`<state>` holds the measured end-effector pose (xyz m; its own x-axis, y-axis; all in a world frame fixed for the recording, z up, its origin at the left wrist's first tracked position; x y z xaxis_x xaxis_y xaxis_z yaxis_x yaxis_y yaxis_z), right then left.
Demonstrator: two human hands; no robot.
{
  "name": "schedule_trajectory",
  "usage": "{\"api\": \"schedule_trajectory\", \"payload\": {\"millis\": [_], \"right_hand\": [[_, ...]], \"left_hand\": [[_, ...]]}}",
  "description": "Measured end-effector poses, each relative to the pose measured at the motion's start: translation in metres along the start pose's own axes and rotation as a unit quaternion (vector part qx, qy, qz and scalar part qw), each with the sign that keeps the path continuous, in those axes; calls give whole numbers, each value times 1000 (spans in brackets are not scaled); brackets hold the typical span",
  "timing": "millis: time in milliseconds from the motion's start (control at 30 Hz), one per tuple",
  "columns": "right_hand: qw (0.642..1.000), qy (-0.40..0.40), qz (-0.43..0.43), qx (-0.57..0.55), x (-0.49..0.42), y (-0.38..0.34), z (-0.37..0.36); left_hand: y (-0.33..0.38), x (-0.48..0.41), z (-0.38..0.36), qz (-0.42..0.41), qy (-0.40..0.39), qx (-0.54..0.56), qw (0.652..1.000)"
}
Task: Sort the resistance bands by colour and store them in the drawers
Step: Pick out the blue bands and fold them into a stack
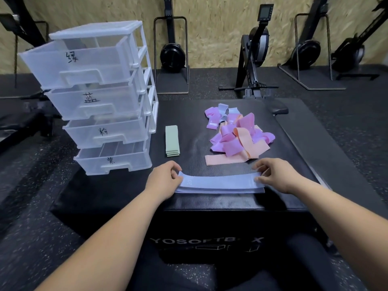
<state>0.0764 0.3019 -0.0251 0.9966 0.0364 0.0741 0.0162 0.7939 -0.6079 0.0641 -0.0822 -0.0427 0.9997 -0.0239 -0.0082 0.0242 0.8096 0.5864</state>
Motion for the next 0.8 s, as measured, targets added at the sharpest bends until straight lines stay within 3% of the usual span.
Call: {"api": "schedule_trajectory", "payload": {"millis": [200,433,533,667,800], "right_hand": [[996,37,47,59,10,0,-21],[982,27,85,168,15,3,-31],[980,-1,107,167,12,3,-26],[973,-72,124,183,11,6,-28],[970,-73,128,192,10,7,-29]], "left_hand": [[1,6,-17,-55,14,-135,989],[-1,2,-18,-83,26,-189,978],[1,0,-14,-122,-14,-140,982],[1,4,-14,-158,-126,-115,973],[-2,4,-14,-156,-130,-134,970]]}}
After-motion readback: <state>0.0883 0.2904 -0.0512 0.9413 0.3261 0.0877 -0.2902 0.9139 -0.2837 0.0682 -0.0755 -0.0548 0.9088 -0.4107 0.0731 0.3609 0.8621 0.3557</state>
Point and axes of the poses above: each hand's wrist, its own x-axis away from the middle knuckle, its own z-axis out of the back of the hand, y = z × x, the point moved 6 cm from there along -x, towards the middle knuckle, and after that the axes turned 4 degrees about -x, right-handed, at the moved point
